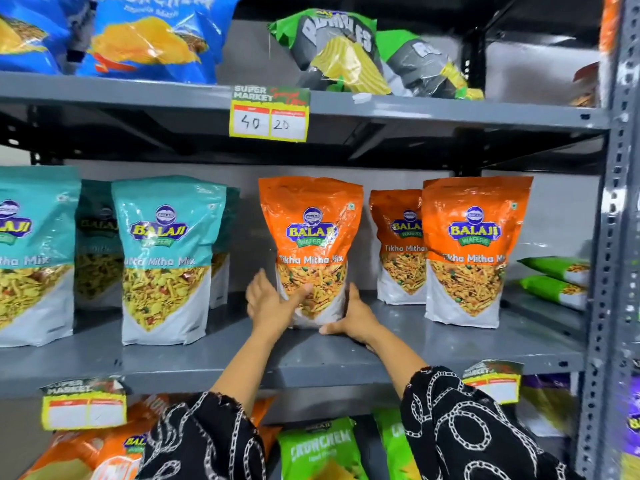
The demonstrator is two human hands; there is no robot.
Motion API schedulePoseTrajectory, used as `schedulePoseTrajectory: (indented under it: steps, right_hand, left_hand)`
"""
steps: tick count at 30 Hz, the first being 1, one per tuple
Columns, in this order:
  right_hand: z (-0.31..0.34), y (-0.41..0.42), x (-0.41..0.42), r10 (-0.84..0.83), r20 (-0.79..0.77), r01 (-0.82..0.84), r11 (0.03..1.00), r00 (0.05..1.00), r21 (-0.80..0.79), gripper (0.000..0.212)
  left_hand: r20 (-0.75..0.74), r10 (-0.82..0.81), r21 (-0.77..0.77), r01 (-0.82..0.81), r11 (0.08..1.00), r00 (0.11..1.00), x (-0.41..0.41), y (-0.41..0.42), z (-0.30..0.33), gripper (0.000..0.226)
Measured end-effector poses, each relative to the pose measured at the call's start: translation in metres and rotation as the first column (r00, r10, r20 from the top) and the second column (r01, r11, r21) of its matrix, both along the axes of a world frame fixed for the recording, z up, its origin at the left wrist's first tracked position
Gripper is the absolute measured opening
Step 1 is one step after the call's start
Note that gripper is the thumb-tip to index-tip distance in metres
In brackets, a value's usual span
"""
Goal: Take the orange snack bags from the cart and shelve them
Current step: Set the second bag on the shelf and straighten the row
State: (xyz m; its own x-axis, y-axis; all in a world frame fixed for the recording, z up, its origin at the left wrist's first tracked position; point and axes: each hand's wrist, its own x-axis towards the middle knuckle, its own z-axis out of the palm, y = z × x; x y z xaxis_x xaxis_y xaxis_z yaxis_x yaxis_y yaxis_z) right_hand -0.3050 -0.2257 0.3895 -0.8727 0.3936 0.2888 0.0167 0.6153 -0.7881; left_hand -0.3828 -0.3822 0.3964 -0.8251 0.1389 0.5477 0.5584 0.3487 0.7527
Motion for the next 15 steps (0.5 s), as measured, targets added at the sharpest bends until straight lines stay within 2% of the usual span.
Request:
schedulePoseTrajectory:
  steps: [2, 4, 6, 8, 10, 11, 13, 15]
  right_hand:
    - [0.003, 0.005, 0.008, -0.036, -0.095, 0.038, 0.999, 0.995, 0.018, 0.104]
    - [0.009, 0.010, 0.023, -0.176, -0.369, 0.195, 0.981, 0.913, 0.015, 0.072]
    - [0.022, 0.021, 0.043, -0.327, -0.619, 0.386, 0.922, 0.714, -0.042, 0.054]
    - [0.036, 0.040, 0.059, -0.466, -0.727, 0.568, 0.813, 0.505, -0.126, 0.049]
    - [0.045, 0.069, 0.074, -0.622, -0.704, 0.682, 0.680, 0.343, -0.268, 0.055]
    - [0.047, 0.078, 0.078, -0.697, -0.655, 0.690, 0.627, 0.290, -0.362, 0.060]
    - [0.046, 0.117, 0.095, -0.832, -0.510, 0.690, 0.503, 0.221, -0.521, 0.064]
    - [0.041, 0.139, 0.103, -0.911, -0.331, 0.652, 0.409, 0.246, -0.639, 0.061]
  left_hand:
    - [-0.197, 0.179, 0.162, -0.148, 0.976, 0.964, 0.015, 0.003, 0.007, 0.076]
    - [-0.334, 0.252, 0.272, -0.164, 0.948, 0.908, 0.030, 0.013, 0.013, 0.054]
    - [-0.398, 0.242, 0.262, -0.143, 0.954, 0.885, 0.045, 0.037, 0.018, 0.050]
    - [-0.454, 0.182, 0.170, -0.116, 0.979, 0.872, 0.061, 0.070, 0.019, 0.052]
    - [-0.477, 0.021, 0.034, -0.005, 0.999, 0.879, 0.076, 0.112, 0.017, 0.051]
    - [-0.437, -0.085, -0.032, 0.079, 0.996, 0.895, 0.078, 0.127, 0.016, 0.051]
    - [-0.247, -0.326, -0.062, 0.321, 0.945, 0.913, 0.094, 0.173, 0.016, 0.059]
    - [0.005, -0.457, 0.001, 0.457, 0.889, 0.889, 0.100, 0.196, 0.015, 0.078]
